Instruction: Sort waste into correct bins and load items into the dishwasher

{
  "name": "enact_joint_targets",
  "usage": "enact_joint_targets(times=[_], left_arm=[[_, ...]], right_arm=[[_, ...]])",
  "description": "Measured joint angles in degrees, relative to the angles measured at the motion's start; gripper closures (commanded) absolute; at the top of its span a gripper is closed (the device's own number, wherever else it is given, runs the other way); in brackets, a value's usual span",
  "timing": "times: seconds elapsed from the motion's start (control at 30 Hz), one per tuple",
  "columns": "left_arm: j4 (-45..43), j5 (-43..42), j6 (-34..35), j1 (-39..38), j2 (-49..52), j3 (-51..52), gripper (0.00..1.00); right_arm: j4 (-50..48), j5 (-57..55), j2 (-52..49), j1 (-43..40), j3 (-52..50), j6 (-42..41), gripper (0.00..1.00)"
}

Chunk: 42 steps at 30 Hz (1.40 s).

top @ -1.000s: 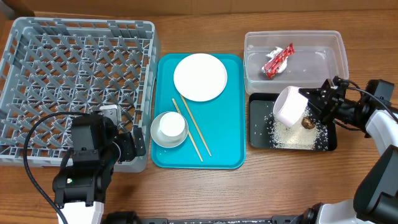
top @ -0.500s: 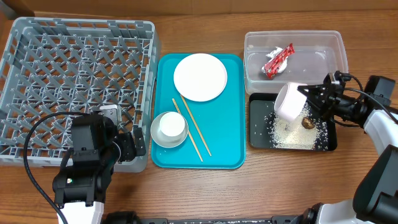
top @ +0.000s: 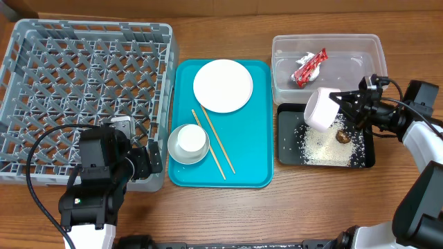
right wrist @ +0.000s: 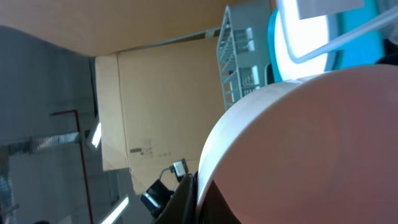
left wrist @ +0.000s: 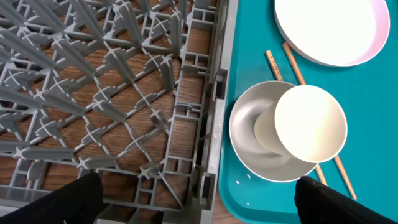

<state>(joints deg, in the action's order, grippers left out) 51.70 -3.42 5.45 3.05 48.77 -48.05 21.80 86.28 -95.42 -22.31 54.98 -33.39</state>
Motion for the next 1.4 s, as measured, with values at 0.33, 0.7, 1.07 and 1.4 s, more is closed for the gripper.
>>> enact_joint_targets(times=[0.33, 0.7, 1.07, 1.4], left_arm=[[-0.6, 0.0, 0.0, 0.0, 0.0, 0.0, 0.0], [-0.9, 0.0, 0.0, 0.0, 0.0, 0.0, 0.0], [-0.9, 0.0, 0.0, 0.0, 0.0, 0.0, 0.0], [-0.9, 0.0, 0.0, 0.0, 0.0, 0.0, 0.0]], right_arm=[[5.8, -10.4, 0.0, 4.2, 0.0, -1.1, 0.96], [29.3, -35.3, 0.0, 23.3, 16.2, 11.3, 0.96], [19.7, -70.9, -0.9, 52.8, 21.9, 21.9, 0.96], [15.2, -80.3, -13.6, 61.7, 21.9, 24.4, 0.96]])
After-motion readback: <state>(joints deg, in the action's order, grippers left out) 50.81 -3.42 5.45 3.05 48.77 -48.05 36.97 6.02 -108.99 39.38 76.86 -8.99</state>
